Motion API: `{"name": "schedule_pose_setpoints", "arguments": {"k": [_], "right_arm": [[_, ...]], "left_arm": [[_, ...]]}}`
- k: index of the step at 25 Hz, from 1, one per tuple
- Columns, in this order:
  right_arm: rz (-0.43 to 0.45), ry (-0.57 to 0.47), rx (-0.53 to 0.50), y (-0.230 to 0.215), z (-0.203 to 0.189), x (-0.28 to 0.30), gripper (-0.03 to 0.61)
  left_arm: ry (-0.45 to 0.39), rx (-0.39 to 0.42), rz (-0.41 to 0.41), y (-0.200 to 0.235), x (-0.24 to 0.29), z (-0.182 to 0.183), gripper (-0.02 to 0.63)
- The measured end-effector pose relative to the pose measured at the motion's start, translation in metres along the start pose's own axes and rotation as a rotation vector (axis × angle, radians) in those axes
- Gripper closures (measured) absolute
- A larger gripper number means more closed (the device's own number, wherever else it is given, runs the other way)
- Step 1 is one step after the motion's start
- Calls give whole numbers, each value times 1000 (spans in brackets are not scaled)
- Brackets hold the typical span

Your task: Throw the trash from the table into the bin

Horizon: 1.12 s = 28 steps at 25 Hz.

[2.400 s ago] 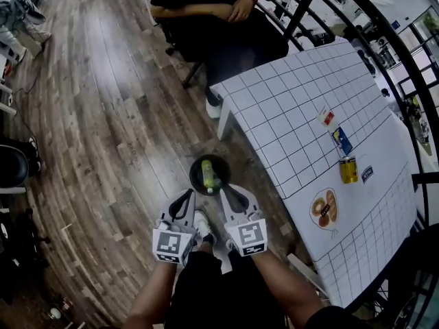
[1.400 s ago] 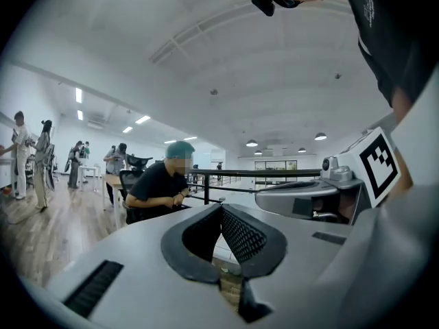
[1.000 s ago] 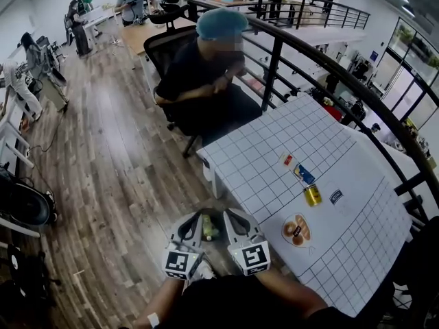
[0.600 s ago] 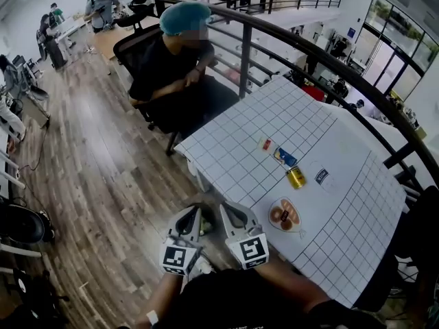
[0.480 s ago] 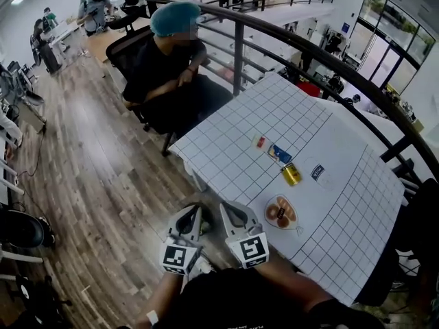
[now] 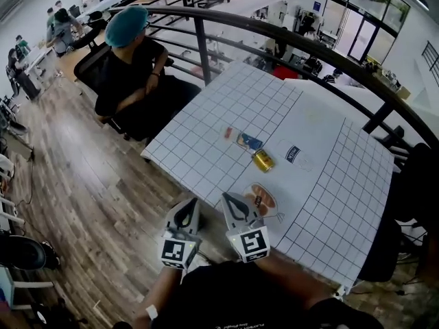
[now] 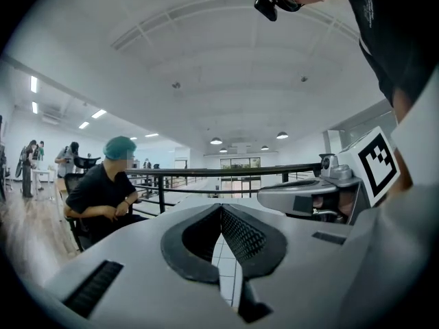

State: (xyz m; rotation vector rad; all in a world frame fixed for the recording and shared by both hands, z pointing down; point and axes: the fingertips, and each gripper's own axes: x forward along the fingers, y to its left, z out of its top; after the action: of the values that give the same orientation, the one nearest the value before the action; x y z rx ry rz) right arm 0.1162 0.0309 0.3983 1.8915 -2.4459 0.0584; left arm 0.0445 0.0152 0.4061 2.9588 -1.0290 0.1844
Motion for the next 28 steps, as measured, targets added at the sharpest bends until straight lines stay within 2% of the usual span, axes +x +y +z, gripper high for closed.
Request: {"name": "schedule_pose_setpoints", "arguments": {"k": [4,9,18,28], "right_arm": [[-46,-36,44,-38,-1,-25,554],[-105,-21,58,-79,-4,-55,554],[-206,-23,83,-123,-10,-80,554],[-296,15,68,-156,-16,-71,554]], "left_arm": [[-7,24,-11,-21,29,7,591],[-26,34,-17,-42,57,21,592],[-7,54,-117,-85,95,23,591],[2,42,-241,-95,141,20,591]]}}
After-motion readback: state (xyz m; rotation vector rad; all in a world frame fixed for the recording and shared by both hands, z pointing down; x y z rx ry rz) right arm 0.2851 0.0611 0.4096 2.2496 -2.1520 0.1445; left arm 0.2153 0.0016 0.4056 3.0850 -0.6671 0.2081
